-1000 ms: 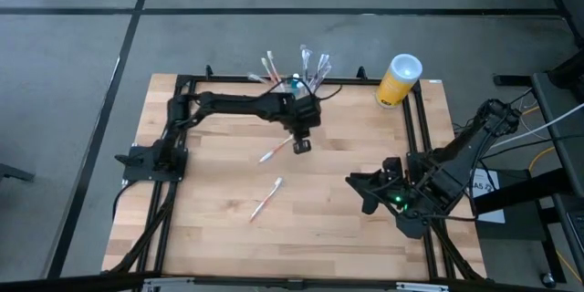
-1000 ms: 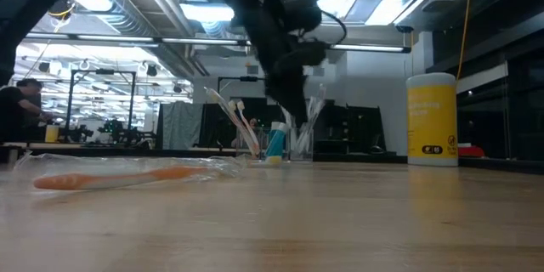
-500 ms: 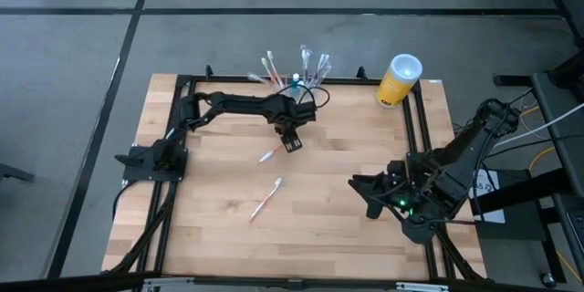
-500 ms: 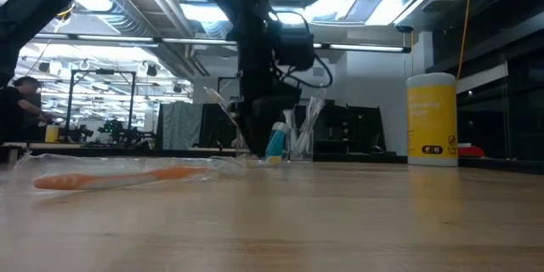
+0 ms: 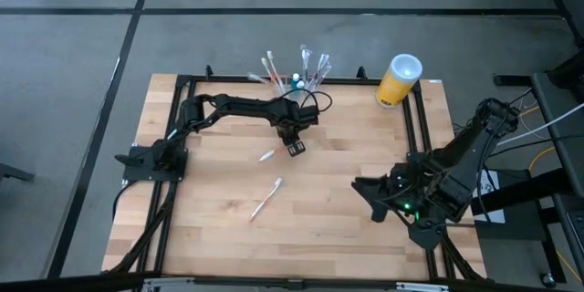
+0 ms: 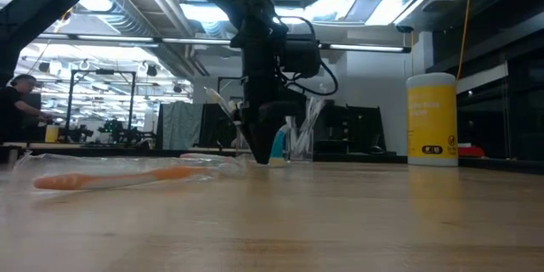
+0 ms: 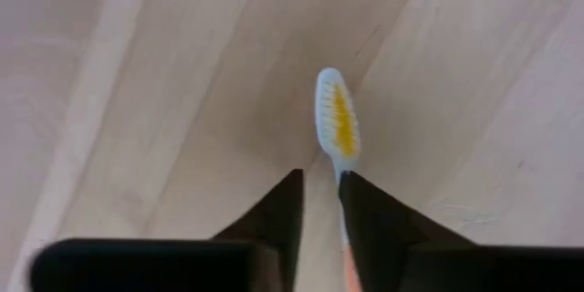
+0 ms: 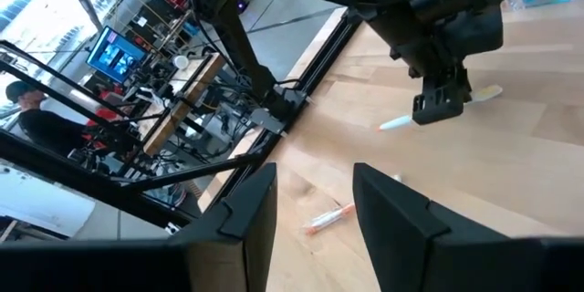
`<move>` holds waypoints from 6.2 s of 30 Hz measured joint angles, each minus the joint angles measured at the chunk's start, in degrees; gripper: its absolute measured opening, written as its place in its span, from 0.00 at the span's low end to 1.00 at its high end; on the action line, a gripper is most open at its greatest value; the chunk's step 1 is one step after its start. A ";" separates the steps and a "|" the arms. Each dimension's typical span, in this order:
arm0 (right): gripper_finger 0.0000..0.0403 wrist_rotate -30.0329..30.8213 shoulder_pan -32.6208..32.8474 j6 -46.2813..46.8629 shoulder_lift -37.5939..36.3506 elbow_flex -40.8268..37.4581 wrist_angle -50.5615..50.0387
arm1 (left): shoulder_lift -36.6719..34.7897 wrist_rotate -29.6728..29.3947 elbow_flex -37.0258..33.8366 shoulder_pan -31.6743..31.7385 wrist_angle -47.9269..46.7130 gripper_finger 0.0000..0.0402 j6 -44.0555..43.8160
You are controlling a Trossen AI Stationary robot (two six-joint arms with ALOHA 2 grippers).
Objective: Pick & Place toothbrushing station
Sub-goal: Put the orange toothbrush into the transparent organizer
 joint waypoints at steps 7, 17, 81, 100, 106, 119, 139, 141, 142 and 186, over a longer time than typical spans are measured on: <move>0.37 1.72 0.00 -0.63 0.00 0.00 0.39 | 0.00 3.26 -0.07 -0.70 -0.19 0.01 1.93; 0.37 4.86 0.21 -6.63 0.00 -0.01 4.24 | -3.16 5.82 -0.77 -0.94 -6.15 0.01 1.13; 0.37 9.19 4.09 -7.39 2.85 -0.07 8.51 | -22.51 -1.63 -9.24 -1.75 13.22 0.01 -11.96; 0.37 12.66 4.07 -6.24 4.94 -0.07 11.54 | -39.60 -22.63 -33.95 13.27 69.53 0.00 -3.63; 0.37 15.51 3.55 -7.37 4.92 -0.04 12.44 | -37.65 -17.68 -37.97 20.55 80.58 0.00 -4.82; 0.36 16.20 0.06 -7.25 4.85 -0.04 12.83 | -34.04 -10.61 -38.03 21.99 80.68 0.00 -6.00; 0.29 15.96 -0.08 -9.56 4.81 -0.04 12.81 | -34.45 -16.35 -37.95 15.48 63.02 0.00 -10.20; 0.29 15.54 0.11 -9.92 4.81 -0.04 12.82 | -34.45 -16.07 -37.96 15.52 59.90 0.00 -11.70; 0.29 15.30 0.28 -10.04 4.81 -0.04 12.87 | -34.45 -15.81 -37.96 15.52 58.77 0.00 -12.42; 0.29 -2.23 1.42 -10.38 4.77 0.00 12.36 | -27.85 6.65 -29.35 -11.05 21.01 0.24 0.29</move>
